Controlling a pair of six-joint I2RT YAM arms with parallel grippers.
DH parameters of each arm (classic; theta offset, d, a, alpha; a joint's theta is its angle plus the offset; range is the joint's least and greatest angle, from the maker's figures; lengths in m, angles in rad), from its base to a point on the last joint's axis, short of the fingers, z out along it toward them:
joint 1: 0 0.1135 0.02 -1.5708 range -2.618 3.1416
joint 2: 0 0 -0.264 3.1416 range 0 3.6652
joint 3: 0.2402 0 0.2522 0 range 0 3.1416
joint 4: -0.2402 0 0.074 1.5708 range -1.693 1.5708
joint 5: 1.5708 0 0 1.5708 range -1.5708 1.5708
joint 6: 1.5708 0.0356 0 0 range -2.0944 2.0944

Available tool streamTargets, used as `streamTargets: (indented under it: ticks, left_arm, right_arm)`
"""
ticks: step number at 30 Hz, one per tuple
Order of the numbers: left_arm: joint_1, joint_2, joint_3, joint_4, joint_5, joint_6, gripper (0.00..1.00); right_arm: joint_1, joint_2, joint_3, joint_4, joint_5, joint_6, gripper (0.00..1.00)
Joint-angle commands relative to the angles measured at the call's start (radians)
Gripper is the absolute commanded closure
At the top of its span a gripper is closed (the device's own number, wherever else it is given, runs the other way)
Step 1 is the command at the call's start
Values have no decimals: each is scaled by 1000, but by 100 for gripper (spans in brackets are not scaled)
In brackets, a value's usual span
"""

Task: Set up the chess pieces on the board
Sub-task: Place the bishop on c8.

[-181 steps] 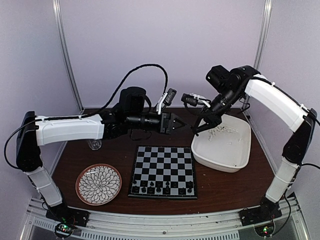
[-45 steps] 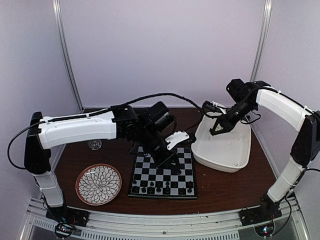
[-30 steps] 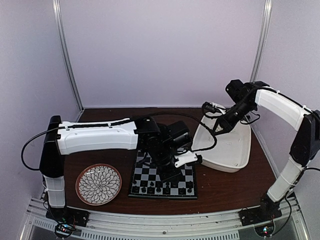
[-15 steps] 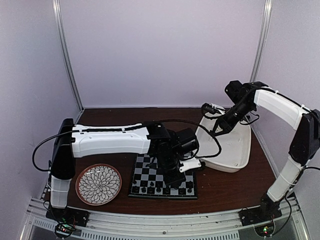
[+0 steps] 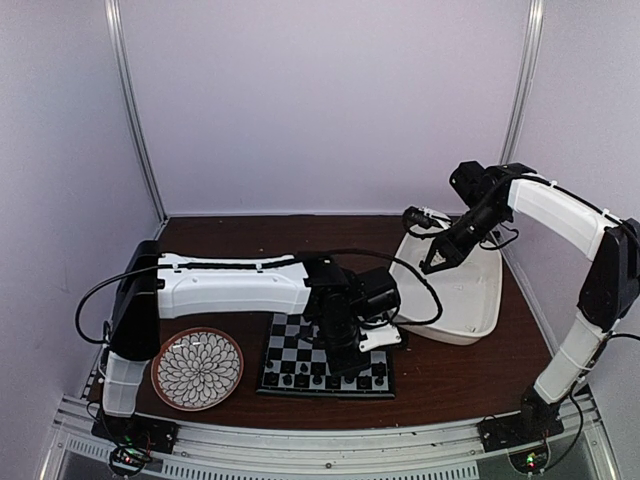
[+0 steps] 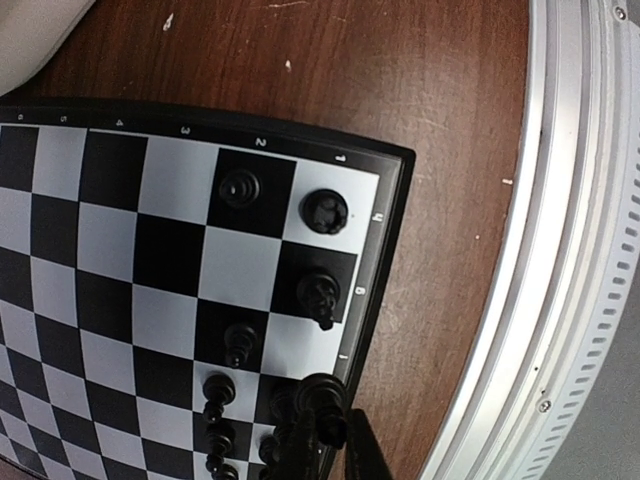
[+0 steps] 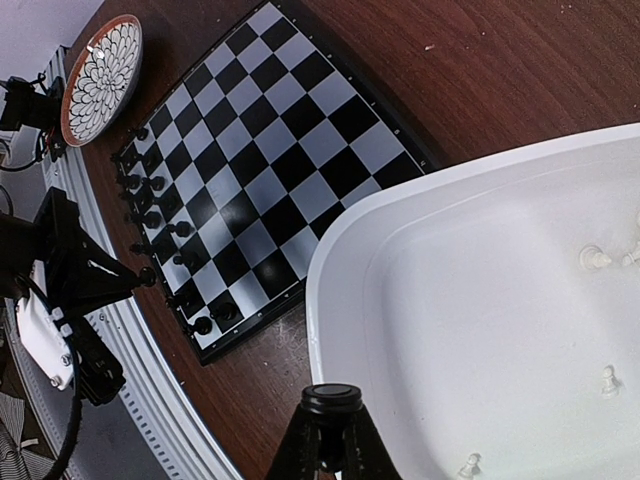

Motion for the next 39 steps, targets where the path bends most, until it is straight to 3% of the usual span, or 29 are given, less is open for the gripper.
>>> streamTargets:
  ticks: [1, 39]
  left_arm:
    - [-6, 3, -15, 42, -10, 16, 100]
    - [21, -30, -157, 194, -7, -33, 100]
  right_arm:
    - [-5, 4, 24, -14, 16, 5, 95]
    - [-5, -4, 19, -19, 24, 8, 94]
